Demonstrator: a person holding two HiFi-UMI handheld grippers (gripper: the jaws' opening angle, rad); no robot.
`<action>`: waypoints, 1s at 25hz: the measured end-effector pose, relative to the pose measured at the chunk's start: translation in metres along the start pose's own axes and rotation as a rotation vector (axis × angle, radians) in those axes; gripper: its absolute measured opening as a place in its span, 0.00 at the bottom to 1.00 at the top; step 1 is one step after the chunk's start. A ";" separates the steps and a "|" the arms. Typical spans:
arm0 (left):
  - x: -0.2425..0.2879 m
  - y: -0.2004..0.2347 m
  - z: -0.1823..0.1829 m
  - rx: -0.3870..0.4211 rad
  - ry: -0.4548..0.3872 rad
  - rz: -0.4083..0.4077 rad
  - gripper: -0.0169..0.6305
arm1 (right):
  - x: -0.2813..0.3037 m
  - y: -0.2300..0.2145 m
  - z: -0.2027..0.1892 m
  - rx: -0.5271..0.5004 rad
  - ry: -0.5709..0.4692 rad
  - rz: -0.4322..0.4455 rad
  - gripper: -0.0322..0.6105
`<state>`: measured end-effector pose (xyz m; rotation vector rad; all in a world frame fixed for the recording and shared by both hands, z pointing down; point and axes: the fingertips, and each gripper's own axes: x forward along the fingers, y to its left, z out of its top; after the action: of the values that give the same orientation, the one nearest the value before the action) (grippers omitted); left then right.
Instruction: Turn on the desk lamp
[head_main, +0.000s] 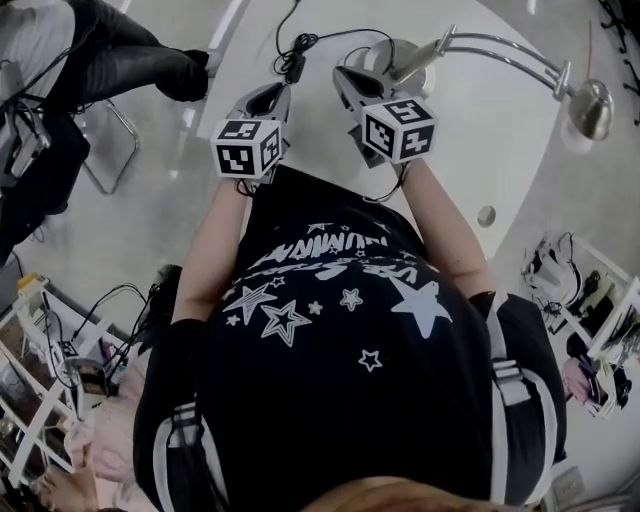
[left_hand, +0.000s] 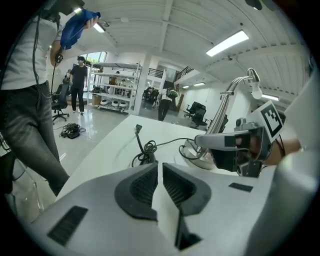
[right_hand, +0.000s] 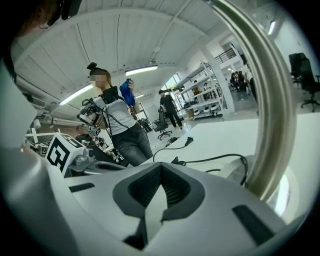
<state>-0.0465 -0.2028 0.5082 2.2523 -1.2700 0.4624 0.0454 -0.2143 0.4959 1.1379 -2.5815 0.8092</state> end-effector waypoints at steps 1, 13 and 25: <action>0.004 0.002 0.002 0.006 0.004 0.002 0.05 | 0.002 -0.003 0.001 0.003 -0.001 -0.003 0.06; 0.045 0.008 -0.016 0.035 0.111 -0.023 0.12 | 0.021 -0.009 -0.009 0.011 0.056 -0.008 0.06; 0.055 0.008 -0.019 0.108 0.159 -0.045 0.12 | 0.036 -0.003 -0.014 -0.003 0.128 -0.001 0.06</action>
<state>-0.0260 -0.2332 0.5544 2.2768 -1.1365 0.6933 0.0225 -0.2302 0.5230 1.0513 -2.4768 0.8490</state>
